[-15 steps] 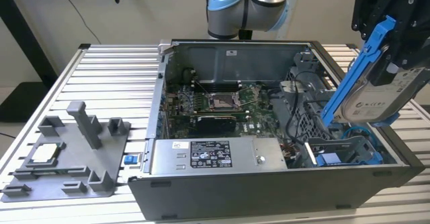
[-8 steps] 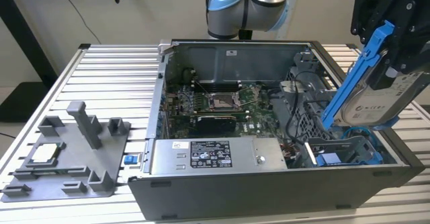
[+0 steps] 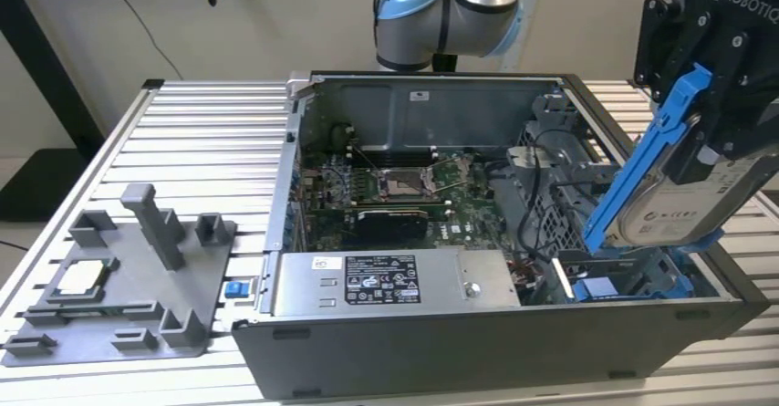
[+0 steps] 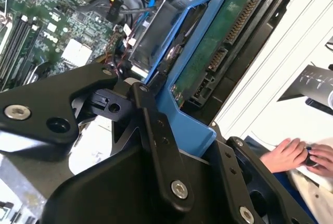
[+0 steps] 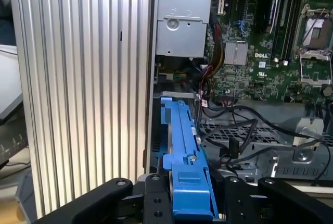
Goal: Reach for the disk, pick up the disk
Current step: 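Pick up the disk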
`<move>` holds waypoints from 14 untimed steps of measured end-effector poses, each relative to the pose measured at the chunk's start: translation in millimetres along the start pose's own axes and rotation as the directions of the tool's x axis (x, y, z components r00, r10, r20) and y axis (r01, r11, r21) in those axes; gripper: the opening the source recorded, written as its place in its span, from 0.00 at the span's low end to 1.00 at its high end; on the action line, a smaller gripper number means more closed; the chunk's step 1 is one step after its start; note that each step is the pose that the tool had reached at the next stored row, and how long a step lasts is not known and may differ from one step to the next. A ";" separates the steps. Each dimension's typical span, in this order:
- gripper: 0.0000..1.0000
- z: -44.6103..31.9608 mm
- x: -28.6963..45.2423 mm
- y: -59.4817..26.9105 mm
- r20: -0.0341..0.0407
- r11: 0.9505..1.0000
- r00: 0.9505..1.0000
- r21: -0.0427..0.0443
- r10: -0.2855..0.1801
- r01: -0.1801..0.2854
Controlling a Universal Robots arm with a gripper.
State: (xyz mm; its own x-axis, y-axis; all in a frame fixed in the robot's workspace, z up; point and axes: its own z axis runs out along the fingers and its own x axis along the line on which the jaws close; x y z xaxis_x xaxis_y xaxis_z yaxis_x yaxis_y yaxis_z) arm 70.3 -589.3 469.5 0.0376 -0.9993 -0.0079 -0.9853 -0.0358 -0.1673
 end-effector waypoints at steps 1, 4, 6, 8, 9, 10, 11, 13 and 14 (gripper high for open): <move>0.00 1.7 1.6 0.4 0.000 1.000 1.000 0.001 0.000 0.000; 0.00 6.9 6.5 1.4 0.000 1.000 1.000 0.005 0.000 0.000; 0.00 9.6 8.5 1.8 0.001 1.000 1.000 0.009 0.000 0.000; 0.00 12.3 10.1 2.5 0.001 1.000 1.000 0.015 0.001 -0.001; 0.00 13.6 10.4 2.7 0.001 1.000 1.000 0.015 0.001 -0.001; 0.00 14.5 10.5 2.9 0.001 1.000 1.000 0.015 0.001 -0.001; 0.00 15.2 10.5 3.0 0.001 1.000 1.000 0.015 0.001 -0.001; 0.00 16.1 10.6 3.6 0.003 1.000 1.000 0.016 0.001 -0.001; 0.00 16.4 10.6 4.0 0.004 1.000 1.000 0.016 0.002 -0.002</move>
State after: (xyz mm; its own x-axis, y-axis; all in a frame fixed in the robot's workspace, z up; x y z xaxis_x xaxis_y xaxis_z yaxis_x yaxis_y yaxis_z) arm 69.5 -599.8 452.6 0.0367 -0.9992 -0.0126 -0.9826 -0.0338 -0.1827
